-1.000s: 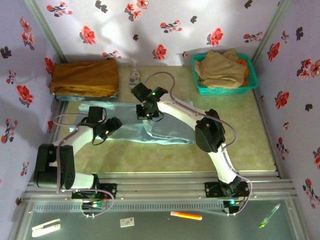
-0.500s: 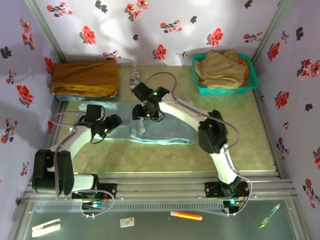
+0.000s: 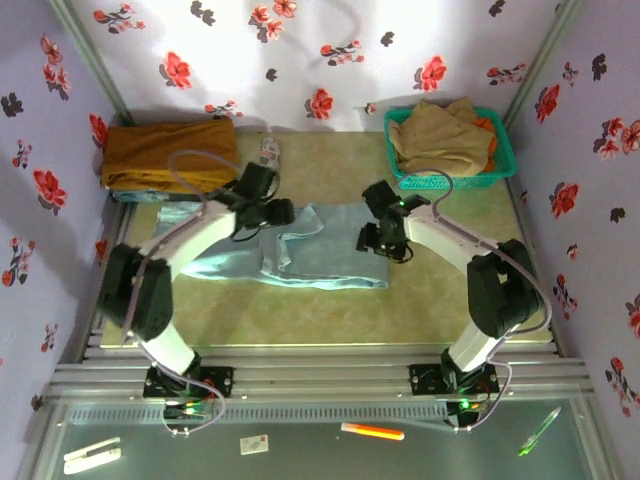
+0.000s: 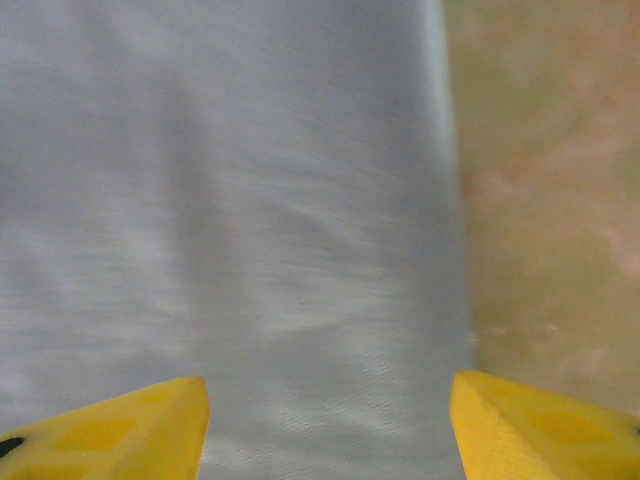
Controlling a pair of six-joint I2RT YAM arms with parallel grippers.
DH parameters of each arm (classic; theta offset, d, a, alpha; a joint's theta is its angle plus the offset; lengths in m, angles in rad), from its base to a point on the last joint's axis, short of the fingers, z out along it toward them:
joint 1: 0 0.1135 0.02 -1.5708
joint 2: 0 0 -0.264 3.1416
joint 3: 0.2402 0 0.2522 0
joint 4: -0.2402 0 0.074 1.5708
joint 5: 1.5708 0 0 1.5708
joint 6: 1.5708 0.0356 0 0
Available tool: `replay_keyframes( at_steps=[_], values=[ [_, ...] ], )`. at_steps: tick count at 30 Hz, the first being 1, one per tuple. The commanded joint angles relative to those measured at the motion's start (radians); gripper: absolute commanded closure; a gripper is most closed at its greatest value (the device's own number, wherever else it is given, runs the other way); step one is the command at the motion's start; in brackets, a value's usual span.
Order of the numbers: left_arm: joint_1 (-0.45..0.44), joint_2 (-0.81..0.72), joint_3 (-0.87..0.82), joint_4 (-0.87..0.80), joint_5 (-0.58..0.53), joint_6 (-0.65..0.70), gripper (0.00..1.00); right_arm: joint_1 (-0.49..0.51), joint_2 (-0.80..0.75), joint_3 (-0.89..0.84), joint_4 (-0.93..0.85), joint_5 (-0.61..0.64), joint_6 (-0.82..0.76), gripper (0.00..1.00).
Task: Fold and stack the trousers
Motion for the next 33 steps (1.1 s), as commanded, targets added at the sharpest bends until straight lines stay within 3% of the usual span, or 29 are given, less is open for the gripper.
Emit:
replay_keyframes(
  at_steps=[1,6,14,17,19,24,29,33],
  values=[
    [-0.066,0.131,0.135,-0.143,-0.115,0.178,0.28,-0.045,-0.067,-0.074,0.069,-0.021,-0.034,0.34],
    [-0.150,0.292,0.298,-0.185,-0.135,0.280,0.28,-0.102,-0.089,-0.140,0.100,-0.046,-0.057,0.33],
    [-0.164,0.430,0.390,-0.184,-0.140,0.275,0.31,-0.128,-0.094,-0.174,0.132,-0.067,-0.076,0.34],
    [-0.165,0.461,0.399,-0.194,-0.190,0.265,0.46,-0.131,-0.087,-0.180,0.142,-0.077,-0.075,0.34],
    [-0.164,0.457,0.380,-0.186,-0.249,0.252,0.64,-0.132,-0.092,-0.185,0.148,-0.084,-0.076,0.34],
    [-0.156,0.370,0.315,-0.146,-0.280,0.226,0.96,-0.132,-0.107,-0.192,0.148,-0.082,-0.073,0.35],
    [-0.110,0.278,0.288,-0.146,-0.252,0.176,1.00,-0.131,-0.106,-0.195,0.158,-0.091,-0.071,0.34],
    [-0.018,0.264,0.264,-0.147,-0.154,0.119,1.00,-0.132,-0.108,-0.200,0.164,-0.101,-0.068,0.34]
  ],
)
